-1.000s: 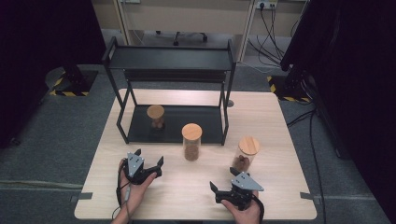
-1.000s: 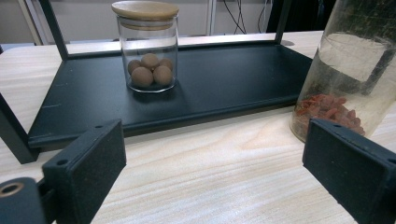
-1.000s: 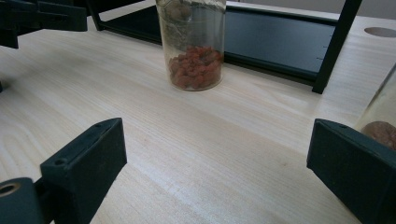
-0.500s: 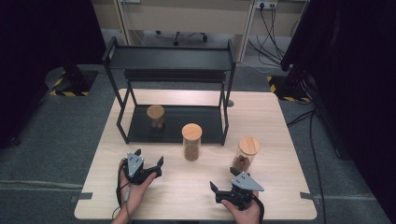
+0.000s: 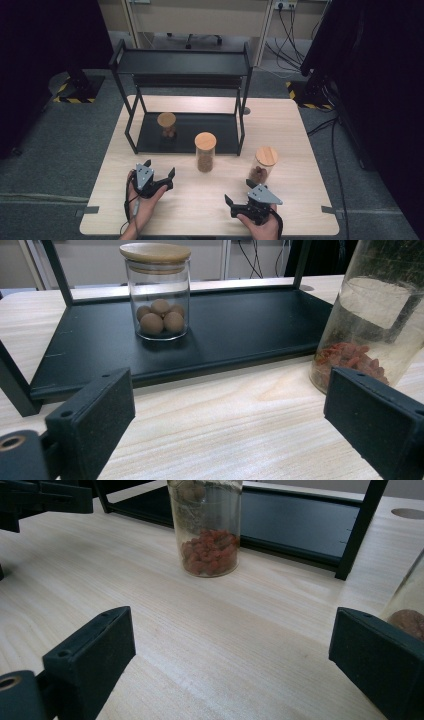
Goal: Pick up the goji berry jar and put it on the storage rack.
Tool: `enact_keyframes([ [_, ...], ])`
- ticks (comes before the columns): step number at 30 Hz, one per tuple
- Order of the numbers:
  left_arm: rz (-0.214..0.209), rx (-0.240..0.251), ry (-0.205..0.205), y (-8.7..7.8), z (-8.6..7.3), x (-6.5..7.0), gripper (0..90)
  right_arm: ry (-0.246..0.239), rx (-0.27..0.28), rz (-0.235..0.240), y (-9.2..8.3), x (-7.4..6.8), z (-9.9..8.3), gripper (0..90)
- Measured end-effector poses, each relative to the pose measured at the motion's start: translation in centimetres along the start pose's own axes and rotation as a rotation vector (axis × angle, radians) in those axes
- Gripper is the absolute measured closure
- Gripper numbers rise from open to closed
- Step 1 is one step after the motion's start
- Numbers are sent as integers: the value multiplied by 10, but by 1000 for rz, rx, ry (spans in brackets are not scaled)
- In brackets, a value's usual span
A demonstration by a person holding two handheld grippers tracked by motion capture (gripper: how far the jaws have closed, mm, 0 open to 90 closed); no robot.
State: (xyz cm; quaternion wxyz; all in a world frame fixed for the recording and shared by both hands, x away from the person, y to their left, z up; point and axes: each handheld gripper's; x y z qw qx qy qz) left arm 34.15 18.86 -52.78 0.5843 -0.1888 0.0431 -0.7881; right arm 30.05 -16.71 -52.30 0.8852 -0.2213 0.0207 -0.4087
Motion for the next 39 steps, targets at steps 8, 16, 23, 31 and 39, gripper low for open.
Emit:
enact_keyframes([
  [8, -2, -4, -7, 0, 0, -1, 58, 6, 16, 5, 3, -1, 5, 47],
  [16, 4, -3, -5, 1, 0, 0, 58, -11, 61, 15, 7, -3, 33, 45],
  [23, 0, 1, -8, 0, 0, -1, 58, -10, 94, 25, 21, -3, 55, 44],
  [31, -1, 1, 2, 0, 0, 0, 59, -14, 120, 13, 41, 4, 81, 45],
  [39, -1, 5, 3, -1, 0, 0, 59, -10, 113, 11, 63, 8, 93, 50],
])
Point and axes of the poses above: each handheld gripper's, and its own axes: y roughly forward along the jaws, z roughly out of its top, x roughly to its right, and after that the axes turned 12 degrees about -y, right-handed
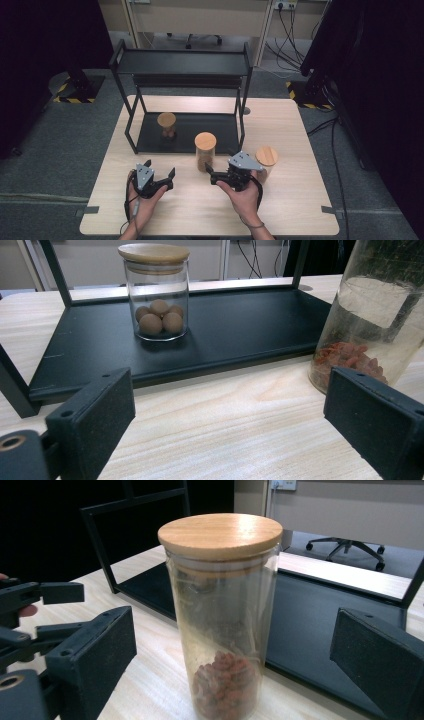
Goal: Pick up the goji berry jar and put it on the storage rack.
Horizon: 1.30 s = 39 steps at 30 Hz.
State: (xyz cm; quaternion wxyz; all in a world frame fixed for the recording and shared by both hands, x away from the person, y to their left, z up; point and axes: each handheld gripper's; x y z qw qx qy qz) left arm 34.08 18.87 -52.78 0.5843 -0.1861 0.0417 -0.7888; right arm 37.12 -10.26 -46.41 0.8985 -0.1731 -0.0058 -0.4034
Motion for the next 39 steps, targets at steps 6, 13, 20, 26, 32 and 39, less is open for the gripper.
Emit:
enact_keyframes([
  [6, 0, -4, 1, 0, 0, 0, 59, -12, -1, -4, 13, -1, 7, 54],
  [13, -1, 1, 2, 0, 0, 0, 59, -15, -3, -5, 26, -1, 12, 62],
  [20, -1, 3, 2, 0, 0, 0, 60, -20, -2, -4, 35, -2, 16, 100],
  [26, 1, 1, 4, 0, 0, 0, 60, -13, -14, 1, 45, -3, 15, 131],
  [32, 2, 2, 2, 0, 0, 0, 60, -5, -17, -2, 52, -4, 14, 168],
  [39, 2, 3, 6, 0, 0, 1, 61, -10, -30, -9, 55, -2, 13, 215],
])
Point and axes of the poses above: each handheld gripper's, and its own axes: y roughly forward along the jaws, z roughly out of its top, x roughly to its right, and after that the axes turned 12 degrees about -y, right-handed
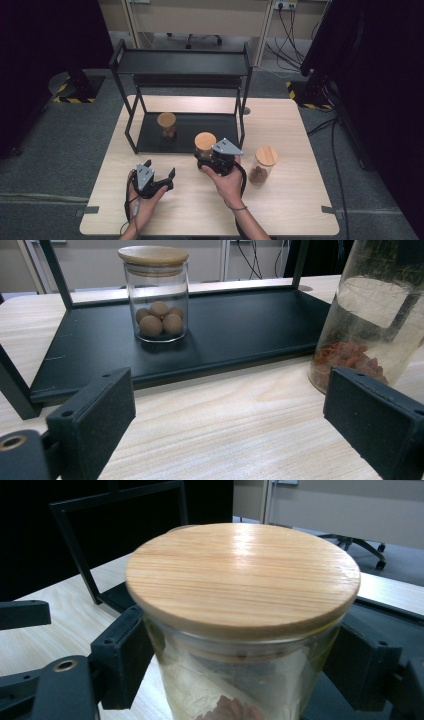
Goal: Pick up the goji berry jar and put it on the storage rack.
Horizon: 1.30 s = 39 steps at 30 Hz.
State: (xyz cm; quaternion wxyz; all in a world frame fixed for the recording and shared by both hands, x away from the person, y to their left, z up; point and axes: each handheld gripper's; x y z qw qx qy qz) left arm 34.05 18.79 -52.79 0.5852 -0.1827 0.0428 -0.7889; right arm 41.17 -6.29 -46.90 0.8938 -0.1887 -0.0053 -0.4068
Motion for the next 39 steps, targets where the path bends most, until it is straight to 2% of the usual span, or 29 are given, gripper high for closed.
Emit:
enact_keyframes([
  [11, -2, 4, 7, -1, 0, 0, 63, 13, -2, 1, 7, -1, -4, 243],
  [27, -3, 4, 4, -1, 0, 0, 64, -14, -11, -16, 6, -3, -2, 253],
  [39, -3, 3, 7, 0, 0, 0, 65, -23, 29, -21, 1, -1, 17, 253],
])
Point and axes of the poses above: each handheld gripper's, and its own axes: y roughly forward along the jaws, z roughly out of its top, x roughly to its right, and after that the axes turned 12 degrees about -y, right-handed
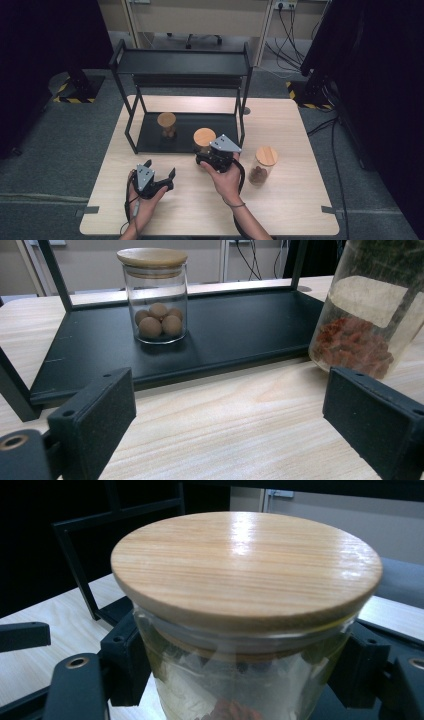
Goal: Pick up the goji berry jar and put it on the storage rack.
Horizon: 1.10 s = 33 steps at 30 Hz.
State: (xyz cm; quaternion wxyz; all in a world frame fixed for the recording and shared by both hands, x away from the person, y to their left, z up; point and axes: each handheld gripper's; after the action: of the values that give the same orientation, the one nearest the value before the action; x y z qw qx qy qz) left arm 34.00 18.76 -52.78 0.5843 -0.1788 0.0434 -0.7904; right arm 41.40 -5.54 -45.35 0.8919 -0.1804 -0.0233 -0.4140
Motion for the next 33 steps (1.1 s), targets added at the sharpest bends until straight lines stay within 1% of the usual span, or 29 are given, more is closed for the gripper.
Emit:
enact_keyframes([
  [11, -1, 3, 1, 0, 0, 0, 65, -4, 11, -6, 5, 3, 13, 254],
  [22, 2, 2, 8, 0, 0, 1, 66, 0, 8, -10, 7, 5, 13, 254],
  [33, 0, 2, 2, 0, 0, 0, 66, 0, -5, -14, 20, 10, 22, 254],
])
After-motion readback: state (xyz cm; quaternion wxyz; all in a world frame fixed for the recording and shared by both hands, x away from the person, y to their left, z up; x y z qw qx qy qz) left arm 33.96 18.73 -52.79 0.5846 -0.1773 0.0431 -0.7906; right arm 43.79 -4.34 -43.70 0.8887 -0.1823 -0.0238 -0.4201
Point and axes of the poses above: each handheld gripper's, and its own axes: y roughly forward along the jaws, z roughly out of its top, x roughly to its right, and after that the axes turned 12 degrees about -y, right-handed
